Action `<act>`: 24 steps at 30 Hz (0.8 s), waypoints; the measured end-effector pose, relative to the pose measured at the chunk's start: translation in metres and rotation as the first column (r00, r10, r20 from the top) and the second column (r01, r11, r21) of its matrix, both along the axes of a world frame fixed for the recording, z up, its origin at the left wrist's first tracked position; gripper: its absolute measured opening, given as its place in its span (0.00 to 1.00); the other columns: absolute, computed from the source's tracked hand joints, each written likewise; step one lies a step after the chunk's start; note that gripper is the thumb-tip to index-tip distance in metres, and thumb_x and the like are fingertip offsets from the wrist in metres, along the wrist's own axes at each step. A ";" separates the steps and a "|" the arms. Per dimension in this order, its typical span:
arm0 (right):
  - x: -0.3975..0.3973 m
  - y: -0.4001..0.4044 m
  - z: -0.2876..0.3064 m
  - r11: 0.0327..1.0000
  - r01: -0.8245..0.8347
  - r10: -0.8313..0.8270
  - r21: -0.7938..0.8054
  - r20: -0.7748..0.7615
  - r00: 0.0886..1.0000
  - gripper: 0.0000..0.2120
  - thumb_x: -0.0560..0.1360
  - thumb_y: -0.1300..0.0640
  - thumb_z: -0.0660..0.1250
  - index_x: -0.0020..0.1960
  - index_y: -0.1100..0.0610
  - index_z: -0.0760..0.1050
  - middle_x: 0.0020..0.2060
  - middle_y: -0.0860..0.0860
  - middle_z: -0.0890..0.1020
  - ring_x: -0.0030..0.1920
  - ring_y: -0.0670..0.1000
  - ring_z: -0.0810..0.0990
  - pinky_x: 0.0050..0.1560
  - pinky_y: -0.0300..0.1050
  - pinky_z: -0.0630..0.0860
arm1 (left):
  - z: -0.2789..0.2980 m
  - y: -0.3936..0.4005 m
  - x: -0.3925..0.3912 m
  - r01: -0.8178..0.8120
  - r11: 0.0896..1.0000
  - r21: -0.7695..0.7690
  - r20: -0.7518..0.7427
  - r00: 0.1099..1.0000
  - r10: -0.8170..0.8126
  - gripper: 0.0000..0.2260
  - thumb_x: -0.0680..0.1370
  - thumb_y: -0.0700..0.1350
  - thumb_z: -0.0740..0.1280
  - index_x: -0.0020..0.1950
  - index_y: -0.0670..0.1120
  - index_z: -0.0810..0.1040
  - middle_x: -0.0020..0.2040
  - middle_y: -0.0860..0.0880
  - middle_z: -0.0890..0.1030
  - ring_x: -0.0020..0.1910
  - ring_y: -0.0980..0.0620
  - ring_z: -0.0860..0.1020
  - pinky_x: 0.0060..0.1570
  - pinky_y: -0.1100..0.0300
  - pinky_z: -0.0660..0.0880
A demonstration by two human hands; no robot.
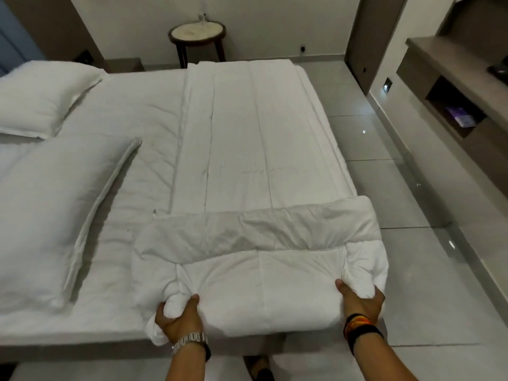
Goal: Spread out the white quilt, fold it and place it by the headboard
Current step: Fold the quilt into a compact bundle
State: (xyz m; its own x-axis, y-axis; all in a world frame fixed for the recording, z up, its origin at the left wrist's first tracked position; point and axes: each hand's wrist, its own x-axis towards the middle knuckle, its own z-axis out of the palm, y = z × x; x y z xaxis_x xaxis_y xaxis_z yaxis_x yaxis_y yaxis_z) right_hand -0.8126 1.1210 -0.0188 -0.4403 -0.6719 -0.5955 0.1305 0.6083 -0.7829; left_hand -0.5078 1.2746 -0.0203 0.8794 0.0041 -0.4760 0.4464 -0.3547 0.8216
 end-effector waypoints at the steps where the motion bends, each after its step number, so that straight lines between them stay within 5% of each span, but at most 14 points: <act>1: -0.007 0.019 0.002 1.000 0.002 -0.002 0.000 0.005 1.000 0.43 0.67 0.62 0.83 0.76 0.54 0.66 0.63 0.52 0.75 0.63 0.57 0.76 0.66 0.47 0.69 | 0.006 0.017 -0.007 0.012 1.000 0.004 0.018 1.000 -0.012 0.26 0.65 0.35 0.83 0.60 0.38 0.79 0.58 0.37 0.84 0.56 0.35 0.82 0.62 0.44 0.78; 6: -0.039 0.119 0.017 0.999 0.002 -0.002 0.053 0.012 1.000 0.48 0.64 0.62 0.84 0.78 0.52 0.65 0.69 0.56 0.76 0.66 0.61 0.77 0.69 0.52 0.72 | 0.041 0.107 -0.045 -0.008 1.000 -0.017 0.048 0.999 0.009 0.28 0.67 0.33 0.81 0.66 0.40 0.77 0.60 0.42 0.81 0.56 0.43 0.79 0.59 0.54 0.73; 9: -0.052 0.155 0.042 0.992 -0.018 0.025 0.126 -0.053 0.998 0.48 0.66 0.60 0.83 0.79 0.48 0.63 0.73 0.59 0.70 0.65 0.63 0.76 0.63 0.52 0.73 | 0.057 0.139 -0.051 -0.048 0.999 -0.021 -0.119 0.992 0.045 0.39 0.69 0.36 0.81 0.77 0.43 0.69 0.73 0.44 0.74 0.69 0.40 0.75 0.68 0.52 0.69; 13: -0.033 0.127 0.084 0.982 -0.018 0.050 0.190 -0.164 0.985 0.45 0.69 0.59 0.81 0.78 0.49 0.60 0.79 0.61 0.55 0.71 0.66 0.69 0.70 0.61 0.69 | 0.094 0.114 -0.032 -0.064 0.980 -0.190 -0.327 0.945 -0.001 0.41 0.76 0.44 0.75 0.84 0.41 0.57 0.82 0.41 0.61 0.79 0.38 0.64 0.77 0.44 0.63; 16: 0.001 0.074 0.116 0.998 -0.062 0.066 0.026 -0.205 0.977 0.41 0.69 0.56 0.79 0.77 0.50 0.62 0.78 0.61 0.55 0.71 0.66 0.68 0.72 0.58 0.68 | 0.138 0.056 0.003 -0.007 0.981 -0.192 -0.231 0.972 -0.038 0.45 0.77 0.47 0.75 0.85 0.48 0.50 0.84 0.41 0.52 0.79 0.38 0.61 0.78 0.43 0.62; 19: 0.040 -0.003 0.151 0.932 -0.197 0.142 -0.303 -0.194 0.971 0.39 0.73 0.57 0.77 0.79 0.52 0.63 0.80 0.58 0.55 0.74 0.60 0.68 0.69 0.42 0.68 | 0.157 -0.015 0.056 0.198 0.942 -0.270 -0.050 0.974 -0.219 0.54 0.68 0.50 0.81 0.84 0.60 0.49 0.82 0.40 0.59 0.74 0.35 0.70 0.73 0.39 0.68; 21: 0.065 -0.049 0.175 0.827 -0.275 0.236 -0.490 -0.140 0.961 0.37 0.77 0.59 0.74 0.81 0.50 0.61 0.83 0.53 0.51 0.75 0.53 0.68 0.64 0.32 0.69 | 0.169 -0.055 0.078 0.435 0.835 -0.337 0.118 0.900 -0.421 0.51 0.71 0.50 0.79 0.84 0.62 0.48 0.80 0.45 0.66 0.73 0.41 0.73 0.74 0.44 0.68; 24: 0.096 -0.098 0.171 0.731 -0.327 0.269 -0.600 -0.187 0.945 0.33 0.80 0.58 0.71 0.81 0.46 0.62 0.83 0.48 0.50 0.76 0.48 0.66 0.57 0.21 0.69 | 0.169 -0.106 0.097 0.683 0.670 -0.291 0.295 0.730 -0.616 0.37 0.84 0.52 0.66 0.85 0.61 0.45 0.83 0.53 0.60 0.75 0.57 0.67 0.74 0.56 0.59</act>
